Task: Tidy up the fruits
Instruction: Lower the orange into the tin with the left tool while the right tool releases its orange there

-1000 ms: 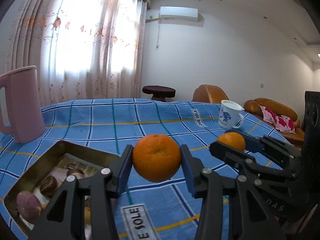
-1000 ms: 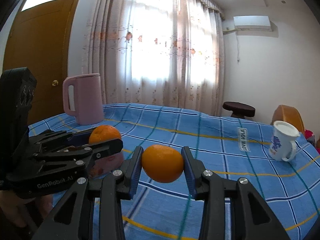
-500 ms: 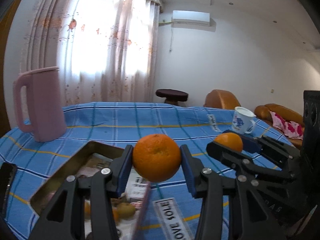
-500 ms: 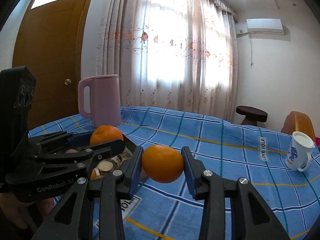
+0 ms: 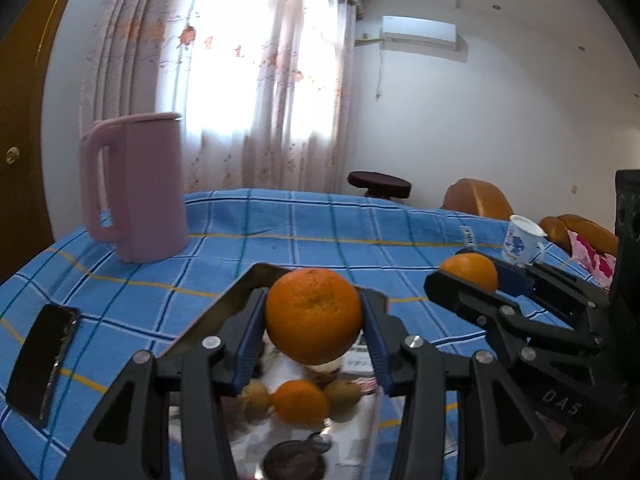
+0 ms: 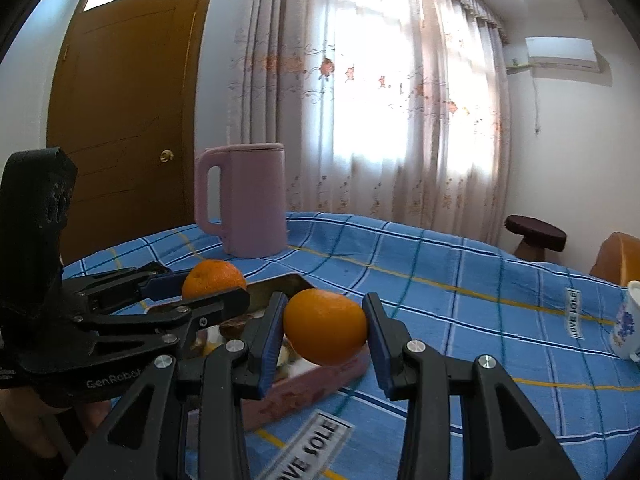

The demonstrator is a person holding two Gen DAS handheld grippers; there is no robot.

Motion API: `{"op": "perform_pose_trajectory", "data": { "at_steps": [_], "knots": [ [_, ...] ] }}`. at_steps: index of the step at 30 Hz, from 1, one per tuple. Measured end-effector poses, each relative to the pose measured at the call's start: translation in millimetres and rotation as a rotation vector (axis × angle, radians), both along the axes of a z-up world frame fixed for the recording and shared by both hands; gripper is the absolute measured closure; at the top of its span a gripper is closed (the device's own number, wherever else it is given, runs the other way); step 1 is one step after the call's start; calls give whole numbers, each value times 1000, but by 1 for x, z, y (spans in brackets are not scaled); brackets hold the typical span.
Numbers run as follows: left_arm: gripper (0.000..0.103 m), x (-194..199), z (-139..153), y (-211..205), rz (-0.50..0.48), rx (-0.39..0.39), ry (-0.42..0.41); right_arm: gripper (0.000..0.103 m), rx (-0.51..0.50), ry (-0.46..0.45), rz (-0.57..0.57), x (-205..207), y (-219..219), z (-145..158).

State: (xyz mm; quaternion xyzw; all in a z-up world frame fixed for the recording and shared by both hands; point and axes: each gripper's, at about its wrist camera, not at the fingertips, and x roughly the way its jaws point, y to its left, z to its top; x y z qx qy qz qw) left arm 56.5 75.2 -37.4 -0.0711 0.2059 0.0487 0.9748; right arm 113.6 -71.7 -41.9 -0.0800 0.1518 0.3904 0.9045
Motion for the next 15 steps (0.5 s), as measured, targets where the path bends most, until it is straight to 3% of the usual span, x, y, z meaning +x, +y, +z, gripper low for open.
{"op": "perform_pose_trajectory", "data": {
  "at_steps": [15],
  "knots": [
    [54,-23,-19,37,62,-21,37,62,-69,135,65,9,50,-30]
  ]
}}
